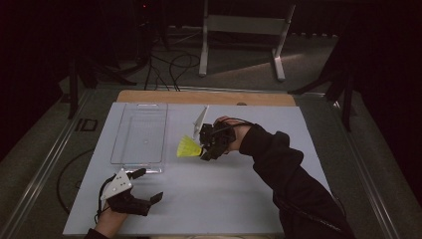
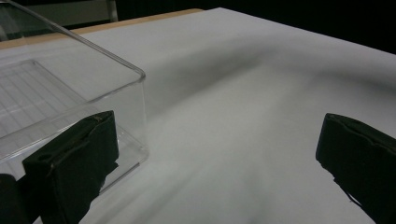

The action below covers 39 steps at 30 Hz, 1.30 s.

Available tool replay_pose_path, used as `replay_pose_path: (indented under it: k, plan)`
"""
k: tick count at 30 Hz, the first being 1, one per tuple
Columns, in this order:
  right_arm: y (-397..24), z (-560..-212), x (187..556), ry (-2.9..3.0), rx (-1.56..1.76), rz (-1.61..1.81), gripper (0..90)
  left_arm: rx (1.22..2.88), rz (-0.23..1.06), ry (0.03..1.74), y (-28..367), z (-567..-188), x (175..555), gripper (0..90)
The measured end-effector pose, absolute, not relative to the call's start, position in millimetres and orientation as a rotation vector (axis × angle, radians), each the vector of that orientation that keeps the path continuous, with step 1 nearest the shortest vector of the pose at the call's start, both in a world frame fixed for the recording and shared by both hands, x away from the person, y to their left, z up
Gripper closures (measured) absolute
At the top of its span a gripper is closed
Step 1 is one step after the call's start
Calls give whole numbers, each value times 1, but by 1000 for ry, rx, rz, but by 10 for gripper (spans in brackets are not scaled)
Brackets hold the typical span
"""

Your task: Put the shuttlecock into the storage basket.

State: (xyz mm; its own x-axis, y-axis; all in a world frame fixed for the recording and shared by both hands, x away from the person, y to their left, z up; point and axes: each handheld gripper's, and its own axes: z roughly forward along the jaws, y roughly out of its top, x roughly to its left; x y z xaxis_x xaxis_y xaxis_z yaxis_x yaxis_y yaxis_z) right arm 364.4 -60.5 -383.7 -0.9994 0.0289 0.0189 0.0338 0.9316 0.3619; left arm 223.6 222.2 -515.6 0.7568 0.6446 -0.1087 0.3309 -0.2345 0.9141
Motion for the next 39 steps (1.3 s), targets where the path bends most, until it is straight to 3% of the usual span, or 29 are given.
replay_pose_path:
  k: [39]
  plan:
    - [18,-373,377,-3045,116,-685,661,1838,334,756,224,-517,224,3]
